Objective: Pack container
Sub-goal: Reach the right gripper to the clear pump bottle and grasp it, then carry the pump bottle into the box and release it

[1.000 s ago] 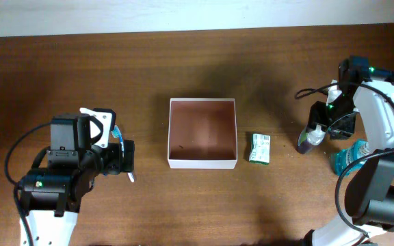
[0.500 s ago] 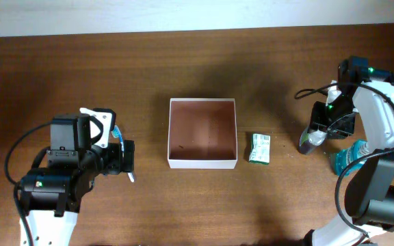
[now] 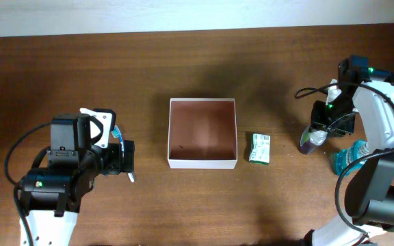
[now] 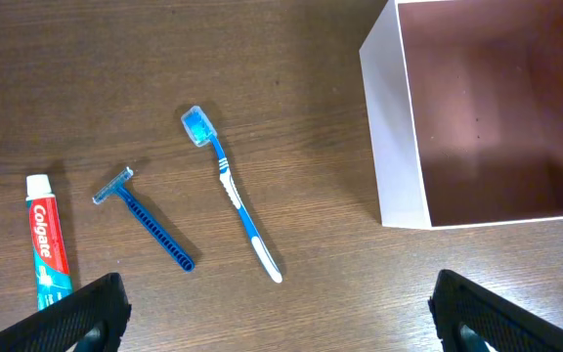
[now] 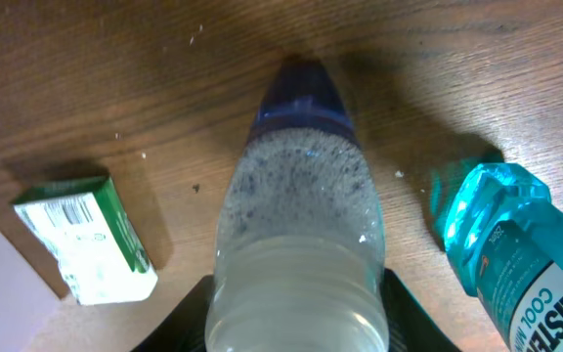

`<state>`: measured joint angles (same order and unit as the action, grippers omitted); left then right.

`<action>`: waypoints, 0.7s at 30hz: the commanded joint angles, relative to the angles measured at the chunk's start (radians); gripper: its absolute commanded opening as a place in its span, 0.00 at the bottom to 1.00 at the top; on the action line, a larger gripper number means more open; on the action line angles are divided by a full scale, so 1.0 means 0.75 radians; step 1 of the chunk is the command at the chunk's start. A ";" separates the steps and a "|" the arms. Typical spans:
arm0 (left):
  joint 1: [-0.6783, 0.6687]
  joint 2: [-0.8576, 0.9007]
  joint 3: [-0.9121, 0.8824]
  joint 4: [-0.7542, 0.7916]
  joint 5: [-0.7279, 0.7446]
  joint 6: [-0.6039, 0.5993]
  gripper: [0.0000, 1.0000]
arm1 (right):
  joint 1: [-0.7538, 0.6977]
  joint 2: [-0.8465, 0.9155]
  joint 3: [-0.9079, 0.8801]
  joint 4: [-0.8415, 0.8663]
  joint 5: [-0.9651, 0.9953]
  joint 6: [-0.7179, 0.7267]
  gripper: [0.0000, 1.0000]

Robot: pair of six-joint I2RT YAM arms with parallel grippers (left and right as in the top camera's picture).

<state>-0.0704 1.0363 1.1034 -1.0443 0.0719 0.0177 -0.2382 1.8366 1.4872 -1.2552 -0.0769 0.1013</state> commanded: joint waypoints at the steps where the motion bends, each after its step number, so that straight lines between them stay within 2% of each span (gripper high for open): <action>1: 0.007 -0.004 0.033 -0.002 0.015 -0.008 0.99 | -0.006 0.013 0.007 0.003 0.013 0.000 0.26; 3: 0.007 -0.004 0.033 -0.006 0.015 -0.008 0.99 | -0.006 0.009 0.027 -0.007 0.013 0.000 0.18; 5: 0.007 -0.004 0.033 -0.007 0.015 -0.008 0.99 | -0.006 0.003 0.045 -0.016 0.013 0.000 0.15; 13: 0.007 -0.004 0.033 -0.007 0.015 -0.008 0.99 | -0.004 -0.096 0.061 -0.022 0.011 0.001 0.14; 15: 0.007 -0.004 0.033 -0.007 0.015 -0.008 0.99 | 0.004 -0.123 0.075 -0.039 0.008 0.001 0.10; 18: 0.007 -0.004 0.033 -0.007 0.015 -0.008 0.99 | 0.084 -0.232 0.167 -0.129 0.009 -0.001 0.04; 21: 0.007 -0.004 0.033 -0.007 0.015 -0.008 0.99 | 0.196 -0.293 0.296 -0.240 0.009 0.000 0.04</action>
<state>-0.0704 1.0363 1.1038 -1.0481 0.0719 0.0177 -0.1654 1.7039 1.6070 -1.4048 -0.0685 0.1013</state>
